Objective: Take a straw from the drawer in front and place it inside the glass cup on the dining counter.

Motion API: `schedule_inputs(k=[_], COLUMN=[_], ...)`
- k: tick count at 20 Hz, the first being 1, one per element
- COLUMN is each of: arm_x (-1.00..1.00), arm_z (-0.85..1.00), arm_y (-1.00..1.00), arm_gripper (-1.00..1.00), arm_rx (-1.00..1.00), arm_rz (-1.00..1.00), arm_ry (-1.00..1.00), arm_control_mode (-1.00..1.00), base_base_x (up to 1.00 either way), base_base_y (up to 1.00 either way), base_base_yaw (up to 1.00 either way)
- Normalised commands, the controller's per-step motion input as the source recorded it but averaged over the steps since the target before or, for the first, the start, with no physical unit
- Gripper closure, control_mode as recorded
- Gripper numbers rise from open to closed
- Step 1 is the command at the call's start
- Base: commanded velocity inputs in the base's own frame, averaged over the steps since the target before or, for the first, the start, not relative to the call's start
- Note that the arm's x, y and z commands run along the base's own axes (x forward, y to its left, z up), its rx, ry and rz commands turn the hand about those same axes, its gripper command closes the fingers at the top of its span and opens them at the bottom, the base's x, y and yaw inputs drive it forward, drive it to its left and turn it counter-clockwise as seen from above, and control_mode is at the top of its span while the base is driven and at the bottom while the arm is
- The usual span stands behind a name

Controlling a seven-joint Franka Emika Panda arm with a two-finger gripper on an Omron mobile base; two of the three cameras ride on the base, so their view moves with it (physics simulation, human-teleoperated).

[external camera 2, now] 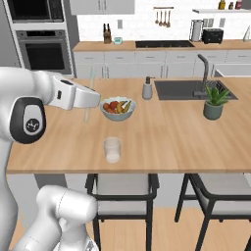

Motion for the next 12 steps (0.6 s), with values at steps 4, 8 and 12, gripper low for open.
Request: schedule_inputs(k=[4,8,12], arm_x=[0.00,0.00,0.00], arm_z=[0.00,0.00,0.00], arm_y=[0.00,0.00,0.00], arm_gripper=[1.00,1.00,1.00], arm_rx=[0.00,0.00,0.00], arm_rz=[0.00,0.00,0.00], arm_ry=[0.00,0.00,0.00], arm_control_mode=[1.00,1.00,1.00], base_base_x=[0.62,0.54,0.35], base_base_y=[0.02,0.00,0.00], base_base_yaw=[-0.16,-0.07,-0.02])
